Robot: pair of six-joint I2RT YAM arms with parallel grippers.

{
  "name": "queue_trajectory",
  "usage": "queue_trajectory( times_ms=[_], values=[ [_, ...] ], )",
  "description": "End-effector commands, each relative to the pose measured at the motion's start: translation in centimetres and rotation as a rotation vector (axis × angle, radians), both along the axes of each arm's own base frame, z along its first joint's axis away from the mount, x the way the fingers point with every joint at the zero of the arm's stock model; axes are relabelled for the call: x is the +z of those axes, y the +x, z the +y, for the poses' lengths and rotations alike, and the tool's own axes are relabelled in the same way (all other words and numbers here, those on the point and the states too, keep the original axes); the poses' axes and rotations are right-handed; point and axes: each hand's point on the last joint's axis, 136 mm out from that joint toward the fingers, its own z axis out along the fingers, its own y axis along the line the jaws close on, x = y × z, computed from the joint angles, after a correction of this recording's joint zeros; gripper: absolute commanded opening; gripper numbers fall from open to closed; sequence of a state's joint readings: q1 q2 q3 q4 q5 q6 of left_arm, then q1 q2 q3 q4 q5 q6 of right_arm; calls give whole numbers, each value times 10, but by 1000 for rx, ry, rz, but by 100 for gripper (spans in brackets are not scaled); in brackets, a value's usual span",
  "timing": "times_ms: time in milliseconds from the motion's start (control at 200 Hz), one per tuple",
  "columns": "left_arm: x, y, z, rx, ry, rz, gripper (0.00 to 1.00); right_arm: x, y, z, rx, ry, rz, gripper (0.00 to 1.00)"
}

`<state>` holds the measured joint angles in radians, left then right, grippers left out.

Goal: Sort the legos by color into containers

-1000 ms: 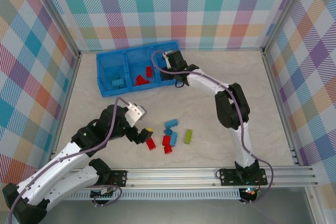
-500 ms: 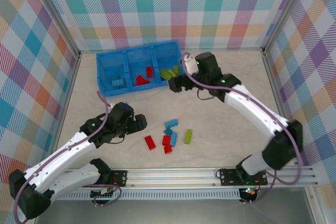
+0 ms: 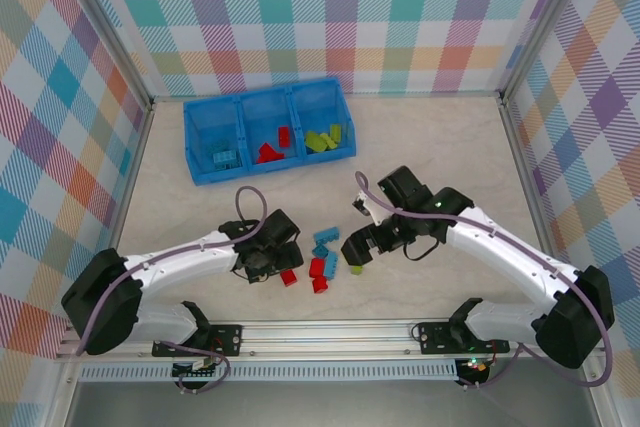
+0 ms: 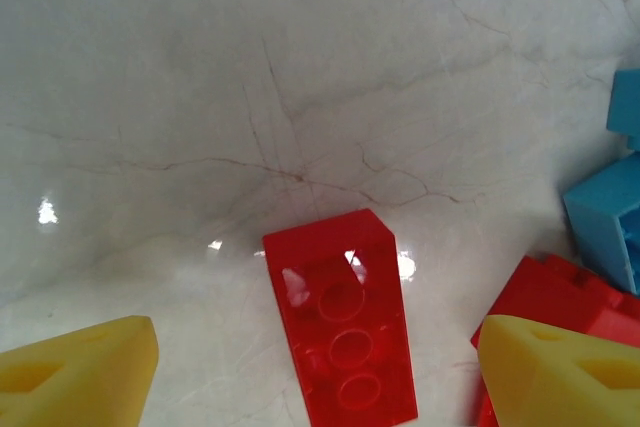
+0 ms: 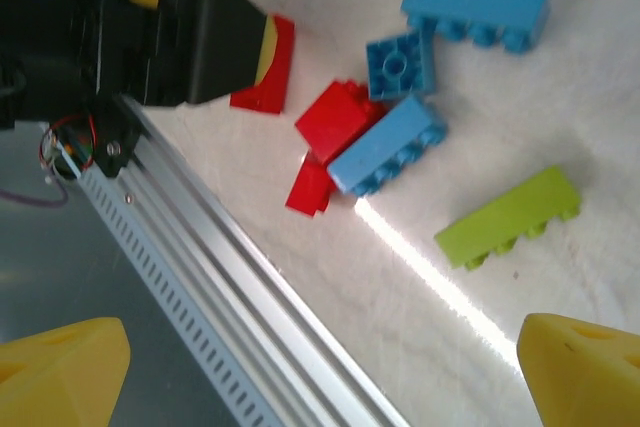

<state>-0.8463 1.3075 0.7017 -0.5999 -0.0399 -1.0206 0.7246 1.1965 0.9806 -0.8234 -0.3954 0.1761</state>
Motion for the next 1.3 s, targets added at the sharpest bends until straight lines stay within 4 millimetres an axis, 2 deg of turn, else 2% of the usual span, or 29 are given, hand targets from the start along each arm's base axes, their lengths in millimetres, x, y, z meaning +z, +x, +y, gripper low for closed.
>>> queue_trajectory(
  times_ms=[0, 85, 280, 385, 515, 590, 735, 795, 865, 980, 1085, 1175, 1295],
  values=[
    [-9, 1, -7, -4, -1, 10, 79, 0, -16, -4, 14, -12, 44, 100],
    [-16, 3, -12, -19, -5, 18, 73, -1, -15, -5, 13, -22, 42, 100],
    [-21, 1, -3, -10, 42, 24, 45, 4, -9, -4, 0, -24, 13, 100],
    [-4, 9, -1, -7, 37, -37, 33, 9, -3, -2, -18, -17, -9, 100],
    [38, 38, 1, -22, 67, -186, 27, 20, 8, 4, -61, 21, -54, 100],
    [67, 68, 7, -9, 98, -305, 26, 28, 18, 7, -97, 55, -102, 100],
    [123, 151, 24, 68, 163, -532, 26, 46, 36, 10, -170, 121, -207, 100],
    [141, 187, 29, 87, 198, -601, 26, 52, 43, 10, -195, 136, -241, 100],
    [151, 228, 38, 116, 267, -641, 26, 56, 47, 8, -215, 139, -268, 100],
    [150, 292, 41, 136, 306, -660, 25, 61, 47, 6, -226, 142, -276, 100],
    [133, 338, 53, 186, 337, -637, 27, 63, 44, 2, -238, 148, -274, 100],
    [126, 365, 63, 207, 340, -617, 31, 65, 40, -2, -251, 149, -275, 100],
    [137, 382, 62, 195, 288, -633, 48, 67, 38, -9, -265, 141, -288, 100]
  ],
)
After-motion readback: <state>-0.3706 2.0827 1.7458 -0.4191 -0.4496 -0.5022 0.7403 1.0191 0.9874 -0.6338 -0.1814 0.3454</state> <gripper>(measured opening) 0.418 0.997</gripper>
